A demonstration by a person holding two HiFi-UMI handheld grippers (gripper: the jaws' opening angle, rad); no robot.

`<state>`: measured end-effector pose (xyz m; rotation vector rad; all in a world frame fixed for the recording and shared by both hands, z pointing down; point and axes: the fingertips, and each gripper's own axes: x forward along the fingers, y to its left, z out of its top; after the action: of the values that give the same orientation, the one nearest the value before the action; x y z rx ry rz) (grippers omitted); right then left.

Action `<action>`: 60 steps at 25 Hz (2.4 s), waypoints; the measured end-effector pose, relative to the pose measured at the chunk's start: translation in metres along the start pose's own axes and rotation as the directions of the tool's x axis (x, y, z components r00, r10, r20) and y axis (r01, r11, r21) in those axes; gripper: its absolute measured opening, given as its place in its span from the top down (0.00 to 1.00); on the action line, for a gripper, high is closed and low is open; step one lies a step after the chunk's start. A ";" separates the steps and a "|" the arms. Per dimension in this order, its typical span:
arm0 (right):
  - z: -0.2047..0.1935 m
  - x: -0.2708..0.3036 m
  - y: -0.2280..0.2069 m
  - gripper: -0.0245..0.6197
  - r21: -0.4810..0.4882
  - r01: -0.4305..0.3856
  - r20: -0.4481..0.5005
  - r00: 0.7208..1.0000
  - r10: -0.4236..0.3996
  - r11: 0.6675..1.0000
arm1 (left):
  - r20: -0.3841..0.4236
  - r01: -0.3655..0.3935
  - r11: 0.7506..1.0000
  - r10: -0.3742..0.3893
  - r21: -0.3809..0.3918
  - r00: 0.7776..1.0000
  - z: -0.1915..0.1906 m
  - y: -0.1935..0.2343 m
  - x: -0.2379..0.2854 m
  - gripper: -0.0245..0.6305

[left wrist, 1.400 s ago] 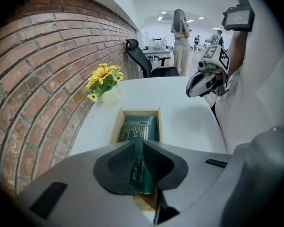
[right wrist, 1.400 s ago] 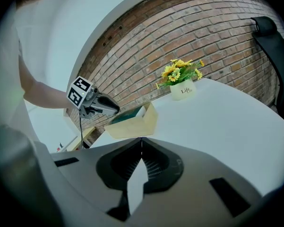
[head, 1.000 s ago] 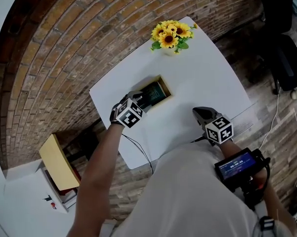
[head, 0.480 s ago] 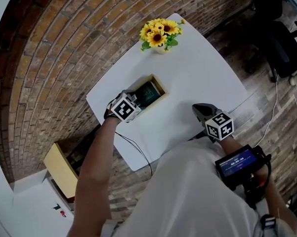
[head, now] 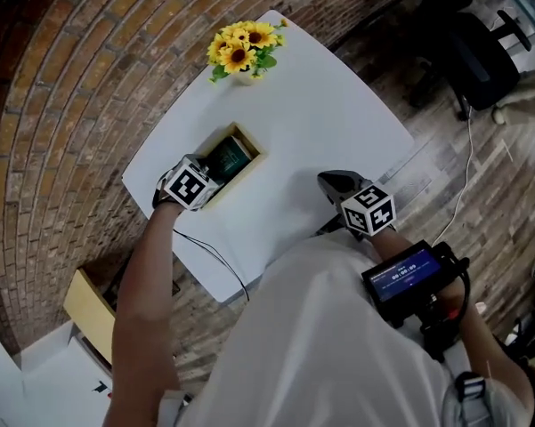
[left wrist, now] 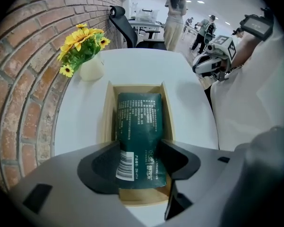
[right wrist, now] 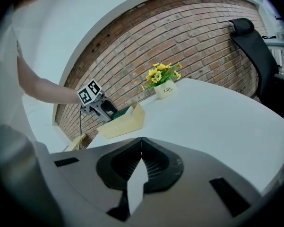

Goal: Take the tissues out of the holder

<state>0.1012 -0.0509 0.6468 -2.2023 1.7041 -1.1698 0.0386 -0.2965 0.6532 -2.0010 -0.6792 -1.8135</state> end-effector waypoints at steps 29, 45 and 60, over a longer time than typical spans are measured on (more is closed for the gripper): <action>0.001 0.003 0.016 0.95 -0.040 -0.060 -0.019 0.998 0.060 0.997 | 0.161 -0.123 0.983 0.144 -0.138 0.976 0.005 -0.010 -0.061 0.62; 0.007 0.018 0.048 0.95 -0.120 -0.144 -0.062 0.989 0.138 0.982 | 0.225 -0.273 0.908 0.352 -0.318 0.908 -0.034 -0.015 -0.137 0.62; -0.006 0.043 0.088 0.95 -0.189 -0.255 -0.164 0.960 0.226 0.948 | 0.102 -0.265 0.760 0.398 -0.594 0.912 -0.155 -0.049 -0.125 0.62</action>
<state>0.0323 -0.1173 0.6265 -1.9808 2.1739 -1.1548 -0.1243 -0.3566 0.5447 -2.5262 0.2239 -1.7065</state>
